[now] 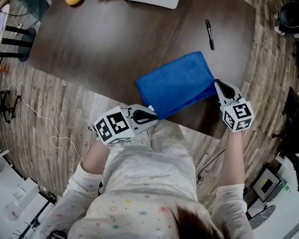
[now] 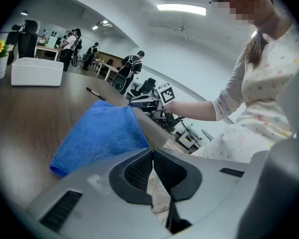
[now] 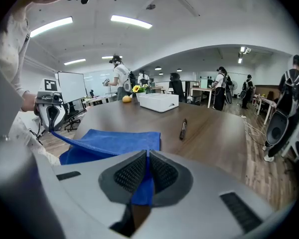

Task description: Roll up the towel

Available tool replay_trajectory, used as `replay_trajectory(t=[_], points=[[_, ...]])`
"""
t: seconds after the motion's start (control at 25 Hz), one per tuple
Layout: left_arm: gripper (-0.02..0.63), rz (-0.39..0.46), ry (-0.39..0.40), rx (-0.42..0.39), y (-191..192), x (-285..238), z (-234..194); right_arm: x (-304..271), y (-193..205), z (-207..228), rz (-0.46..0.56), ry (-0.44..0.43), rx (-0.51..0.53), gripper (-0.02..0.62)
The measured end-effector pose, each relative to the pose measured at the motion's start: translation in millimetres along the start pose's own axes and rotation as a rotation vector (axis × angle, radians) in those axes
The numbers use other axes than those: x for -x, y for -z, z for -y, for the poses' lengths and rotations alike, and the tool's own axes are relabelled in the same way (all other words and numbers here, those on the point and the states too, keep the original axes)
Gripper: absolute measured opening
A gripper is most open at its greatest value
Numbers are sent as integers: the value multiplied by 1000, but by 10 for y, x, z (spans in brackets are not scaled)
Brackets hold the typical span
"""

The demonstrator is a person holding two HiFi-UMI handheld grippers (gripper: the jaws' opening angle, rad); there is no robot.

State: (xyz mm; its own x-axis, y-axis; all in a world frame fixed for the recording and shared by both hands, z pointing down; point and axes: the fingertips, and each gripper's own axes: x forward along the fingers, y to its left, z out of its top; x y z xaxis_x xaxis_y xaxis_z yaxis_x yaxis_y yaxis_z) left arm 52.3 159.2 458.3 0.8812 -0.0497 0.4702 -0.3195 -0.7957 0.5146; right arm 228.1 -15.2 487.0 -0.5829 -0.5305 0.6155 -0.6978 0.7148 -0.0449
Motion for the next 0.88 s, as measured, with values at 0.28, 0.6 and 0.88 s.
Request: replay_trajectory(t=[0.28,0.6,0.88], points=[[20,-71,30,56,402,-331,-61,-43,431,18,-100,28,24,20],[21,-198,27,26,669,-402,-33,142,660,115,-164,85,30,61],[23,-81,-101,-23,350,-336,-311,136,583,196,-130,118,-57,108]])
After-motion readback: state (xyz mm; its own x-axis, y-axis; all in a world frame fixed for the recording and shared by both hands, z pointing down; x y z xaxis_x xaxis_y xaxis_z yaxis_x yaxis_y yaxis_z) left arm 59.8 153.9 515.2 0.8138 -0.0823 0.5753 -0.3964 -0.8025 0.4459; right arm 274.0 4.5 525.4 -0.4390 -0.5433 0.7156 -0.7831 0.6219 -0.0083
